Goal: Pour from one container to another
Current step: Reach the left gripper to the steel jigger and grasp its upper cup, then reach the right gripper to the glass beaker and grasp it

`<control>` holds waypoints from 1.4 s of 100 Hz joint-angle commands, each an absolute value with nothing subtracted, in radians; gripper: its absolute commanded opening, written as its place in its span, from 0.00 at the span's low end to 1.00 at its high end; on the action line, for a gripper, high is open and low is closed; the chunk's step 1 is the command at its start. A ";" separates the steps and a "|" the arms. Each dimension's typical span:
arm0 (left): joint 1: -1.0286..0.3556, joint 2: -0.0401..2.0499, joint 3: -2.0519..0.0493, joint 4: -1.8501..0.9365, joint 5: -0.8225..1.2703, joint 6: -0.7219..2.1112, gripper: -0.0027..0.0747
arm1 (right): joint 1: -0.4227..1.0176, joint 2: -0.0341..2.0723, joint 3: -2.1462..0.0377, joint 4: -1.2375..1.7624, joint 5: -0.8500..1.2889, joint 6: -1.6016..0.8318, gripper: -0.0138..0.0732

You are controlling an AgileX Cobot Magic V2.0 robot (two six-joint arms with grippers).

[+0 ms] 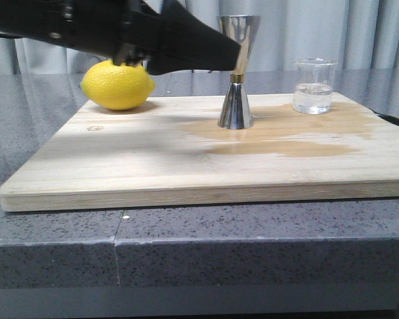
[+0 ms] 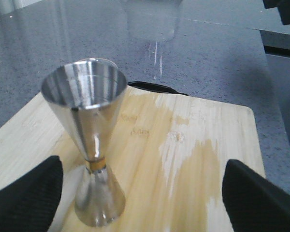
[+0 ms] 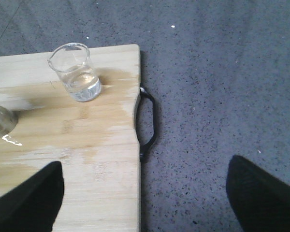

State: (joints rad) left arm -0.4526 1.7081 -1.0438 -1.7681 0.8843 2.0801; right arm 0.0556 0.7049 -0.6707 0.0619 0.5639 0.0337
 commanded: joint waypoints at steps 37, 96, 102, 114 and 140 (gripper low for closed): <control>-0.505 1.874 -1.311 -1.840 0.930 2.054 0.83 | 0.049 0.708 -0.704 0.063 0.478 0.026 0.86; -0.503 1.876 -1.320 -1.840 0.986 2.054 0.38 | 0.049 0.708 -0.700 0.063 0.475 0.026 0.86; -0.503 1.876 -1.320 -1.840 1.011 2.054 0.38 | 0.050 0.713 -0.694 0.063 0.464 0.026 0.86; -0.503 1.872 -1.320 -1.840 1.035 2.054 0.38 | 0.074 0.741 -0.672 0.063 0.407 0.023 0.86; -0.503 1.835 -1.320 -1.840 1.041 2.052 0.38 | 0.155 0.874 -0.661 0.063 0.257 0.023 0.86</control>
